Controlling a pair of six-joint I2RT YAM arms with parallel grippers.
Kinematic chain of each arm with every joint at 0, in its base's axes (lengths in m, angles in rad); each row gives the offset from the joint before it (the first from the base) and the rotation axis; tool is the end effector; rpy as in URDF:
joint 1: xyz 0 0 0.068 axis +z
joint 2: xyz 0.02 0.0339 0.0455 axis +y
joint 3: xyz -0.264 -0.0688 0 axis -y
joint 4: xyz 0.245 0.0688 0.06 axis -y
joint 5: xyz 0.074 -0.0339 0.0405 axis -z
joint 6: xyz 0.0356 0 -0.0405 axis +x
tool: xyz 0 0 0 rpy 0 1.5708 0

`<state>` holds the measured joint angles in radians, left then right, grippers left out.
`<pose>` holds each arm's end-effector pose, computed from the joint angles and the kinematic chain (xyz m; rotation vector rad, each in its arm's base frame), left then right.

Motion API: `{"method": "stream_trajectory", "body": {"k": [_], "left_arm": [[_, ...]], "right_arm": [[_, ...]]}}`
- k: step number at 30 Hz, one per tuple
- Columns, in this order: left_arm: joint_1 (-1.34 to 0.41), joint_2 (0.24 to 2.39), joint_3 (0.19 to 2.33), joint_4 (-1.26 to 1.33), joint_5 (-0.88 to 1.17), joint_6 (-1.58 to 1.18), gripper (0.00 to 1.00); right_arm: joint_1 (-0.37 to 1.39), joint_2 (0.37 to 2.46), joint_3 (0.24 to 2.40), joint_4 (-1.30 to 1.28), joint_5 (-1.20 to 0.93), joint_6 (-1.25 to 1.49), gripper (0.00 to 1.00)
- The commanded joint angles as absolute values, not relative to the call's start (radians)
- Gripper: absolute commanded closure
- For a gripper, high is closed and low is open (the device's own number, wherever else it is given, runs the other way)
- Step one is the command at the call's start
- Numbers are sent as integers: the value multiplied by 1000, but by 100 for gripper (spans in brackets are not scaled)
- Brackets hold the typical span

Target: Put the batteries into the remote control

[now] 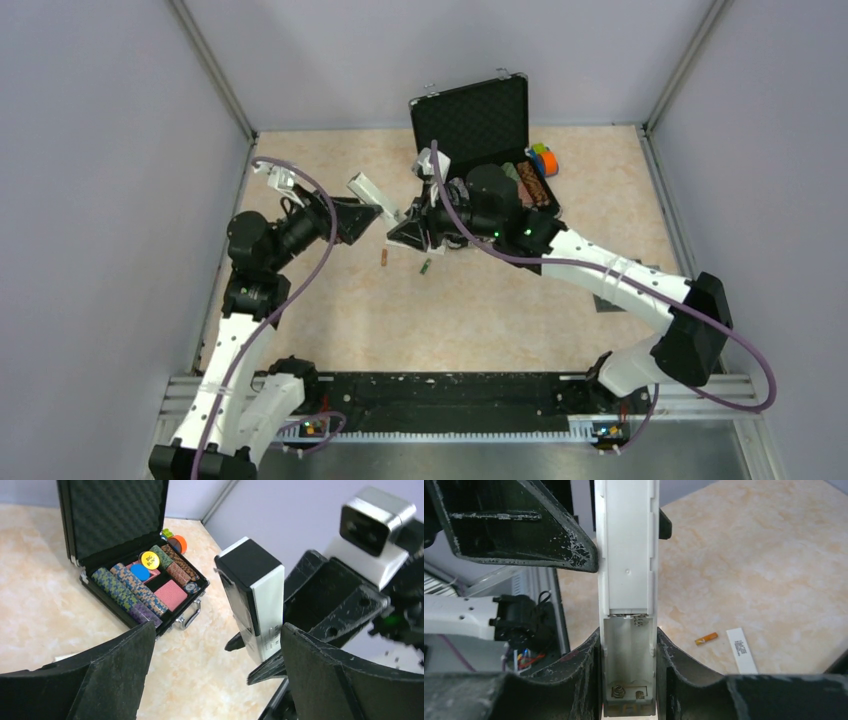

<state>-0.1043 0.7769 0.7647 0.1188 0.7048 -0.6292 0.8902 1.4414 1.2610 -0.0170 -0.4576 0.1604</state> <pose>0.1746 -0.0415 0.3663 0.2000 1.5792 -1.0936 0.2027 0.2754 0.3696 -0.9984 1.6155 1.1427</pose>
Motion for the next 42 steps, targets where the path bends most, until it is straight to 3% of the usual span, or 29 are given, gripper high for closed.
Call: {"method": "stream_trajectory", "body": {"k": [1,9,15,23,26,31,36,39,40,42], "left_arm": [[-169,758,721,276,404,-850,1],[-202,785,743,203,320,-893,3],[-208,804,742,154,284,-978,36],[-230,841,742,113,283,-957,31],[-234,848,744,96,271,-940,37],[-238,873,740,92,281,-925,56],[-245,902,730,115,300,-925,52],[-245,903,733,112,292,-909,69],[-245,900,736,104,283,-898,80],[-245,888,749,69,253,-866,98]], "right_arm": [[959,1425,1247,109,-224,162,90],[1020,1484,1269,89,-60,87,90],[1033,1515,1279,72,35,63,90],[1034,1566,1315,47,48,65,89],[1034,1571,1318,40,52,75,88],[1033,1574,1322,40,25,90,87],[1033,1583,1342,28,12,109,86],[1033,1587,1348,13,25,129,84],[1033,1585,1346,6,36,136,79],[1033,1578,1345,-21,42,157,59]]}}
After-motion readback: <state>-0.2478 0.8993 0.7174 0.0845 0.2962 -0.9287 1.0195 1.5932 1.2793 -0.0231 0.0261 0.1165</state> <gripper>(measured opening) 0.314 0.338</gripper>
